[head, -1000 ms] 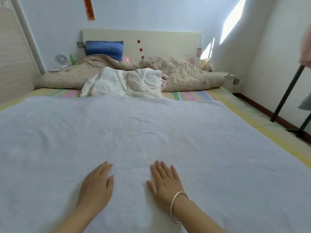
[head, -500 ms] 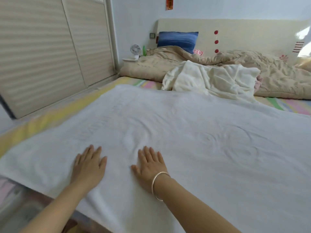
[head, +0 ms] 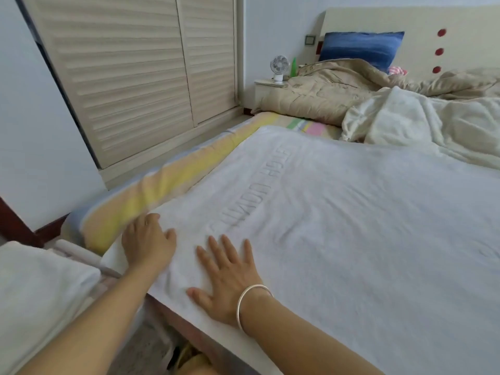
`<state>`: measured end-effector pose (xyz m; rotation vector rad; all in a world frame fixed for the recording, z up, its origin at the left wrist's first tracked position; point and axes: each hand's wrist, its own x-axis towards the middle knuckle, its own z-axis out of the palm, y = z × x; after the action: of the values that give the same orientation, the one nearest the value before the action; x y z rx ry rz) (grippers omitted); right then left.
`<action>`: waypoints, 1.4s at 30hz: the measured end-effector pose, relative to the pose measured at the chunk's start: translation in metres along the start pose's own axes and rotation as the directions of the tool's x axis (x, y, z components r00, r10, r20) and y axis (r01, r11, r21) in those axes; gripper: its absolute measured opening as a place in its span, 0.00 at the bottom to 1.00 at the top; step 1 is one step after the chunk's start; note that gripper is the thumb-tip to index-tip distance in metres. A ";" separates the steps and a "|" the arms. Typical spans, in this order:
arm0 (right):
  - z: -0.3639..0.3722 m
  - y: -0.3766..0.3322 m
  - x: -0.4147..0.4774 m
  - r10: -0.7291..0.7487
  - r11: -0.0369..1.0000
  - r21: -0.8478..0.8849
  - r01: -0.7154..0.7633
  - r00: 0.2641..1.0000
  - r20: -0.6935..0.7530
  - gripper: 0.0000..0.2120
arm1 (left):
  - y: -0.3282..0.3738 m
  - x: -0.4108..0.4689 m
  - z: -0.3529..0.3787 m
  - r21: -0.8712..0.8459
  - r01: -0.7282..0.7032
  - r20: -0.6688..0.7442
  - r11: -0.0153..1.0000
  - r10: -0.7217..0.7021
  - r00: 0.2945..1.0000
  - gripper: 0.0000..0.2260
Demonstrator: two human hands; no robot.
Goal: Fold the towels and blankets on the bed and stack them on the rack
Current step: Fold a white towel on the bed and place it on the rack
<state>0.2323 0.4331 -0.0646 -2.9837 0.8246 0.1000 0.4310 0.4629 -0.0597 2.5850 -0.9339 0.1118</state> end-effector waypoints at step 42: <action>-0.057 0.385 -0.450 0.724 -0.303 0.888 -0.345 0.523 0.450 0.05 | 0.497 -0.457 0.020 -0.806 -0.167 0.504 0.568 0.807 0.309 0.10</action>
<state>-0.3479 0.3292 0.0155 -0.9700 1.4556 -0.6626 -0.2370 0.3798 -0.0059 1.4211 -1.7703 -1.2527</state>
